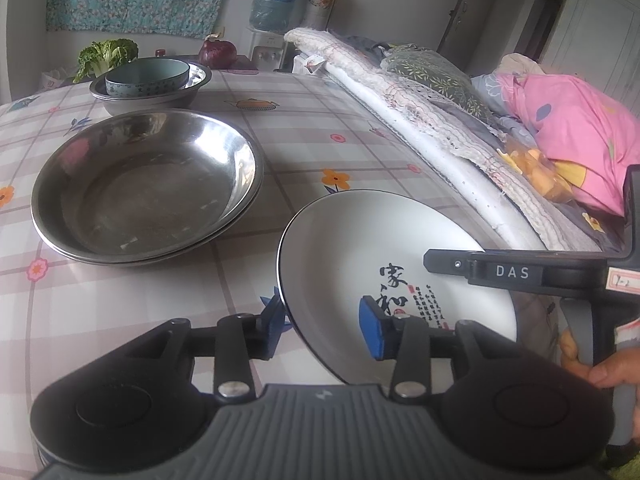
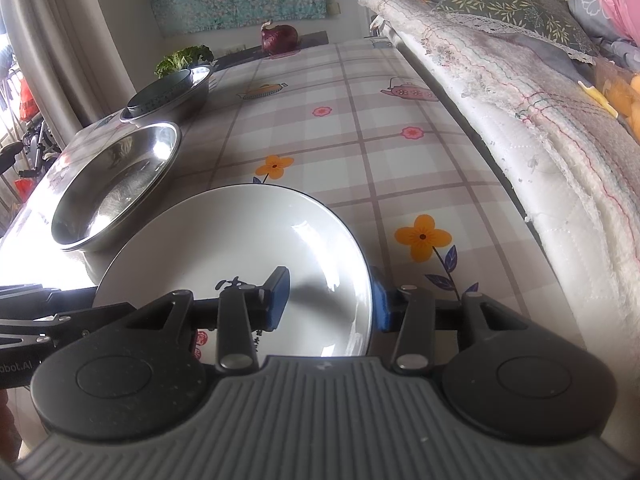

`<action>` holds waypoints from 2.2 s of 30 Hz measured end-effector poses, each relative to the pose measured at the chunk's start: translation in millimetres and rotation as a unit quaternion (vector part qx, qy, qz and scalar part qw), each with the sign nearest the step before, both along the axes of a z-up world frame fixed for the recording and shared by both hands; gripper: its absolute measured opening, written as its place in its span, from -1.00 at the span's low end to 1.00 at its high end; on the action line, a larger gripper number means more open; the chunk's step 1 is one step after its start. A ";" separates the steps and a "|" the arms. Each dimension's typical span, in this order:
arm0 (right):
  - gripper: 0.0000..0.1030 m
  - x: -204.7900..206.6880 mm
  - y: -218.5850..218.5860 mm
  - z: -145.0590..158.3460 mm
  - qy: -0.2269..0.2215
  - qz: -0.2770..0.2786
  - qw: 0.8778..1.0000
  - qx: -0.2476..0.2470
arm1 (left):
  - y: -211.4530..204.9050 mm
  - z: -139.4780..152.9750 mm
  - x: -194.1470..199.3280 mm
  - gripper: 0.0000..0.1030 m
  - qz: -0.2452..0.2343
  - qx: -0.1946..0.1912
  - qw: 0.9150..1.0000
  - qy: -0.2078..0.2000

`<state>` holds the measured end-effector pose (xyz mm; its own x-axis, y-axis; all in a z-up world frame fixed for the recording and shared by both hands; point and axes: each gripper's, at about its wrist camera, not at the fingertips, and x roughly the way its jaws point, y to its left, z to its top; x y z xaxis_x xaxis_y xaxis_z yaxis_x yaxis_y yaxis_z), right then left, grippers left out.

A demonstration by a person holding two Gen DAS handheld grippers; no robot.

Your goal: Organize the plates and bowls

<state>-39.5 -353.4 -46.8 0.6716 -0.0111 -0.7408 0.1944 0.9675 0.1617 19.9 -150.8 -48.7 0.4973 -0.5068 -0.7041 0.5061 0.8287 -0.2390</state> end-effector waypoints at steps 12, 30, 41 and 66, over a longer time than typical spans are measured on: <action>-0.16 0.2 0.5 0.0 0.000 0.000 1.000 0.000 | -0.4 -0.5 -0.2 -0.18 0.000 0.000 1.000 0.000; -0.15 -0.1 1.6 0.6 -0.003 0.000 1.000 0.008 | -0.1 -2.1 2.8 -0.16 -0.002 -0.001 1.000 0.003; -0.16 -8.4 -1.5 -0.2 -0.005 0.000 1.000 0.016 | -8.5 -4.5 19.1 -0.22 -0.003 0.027 1.000 -0.008; -0.27 -2.6 -3.4 -0.7 -0.013 -0.006 0.999 0.032 | 0.7 -4.5 10.1 -0.45 0.008 0.022 1.000 0.019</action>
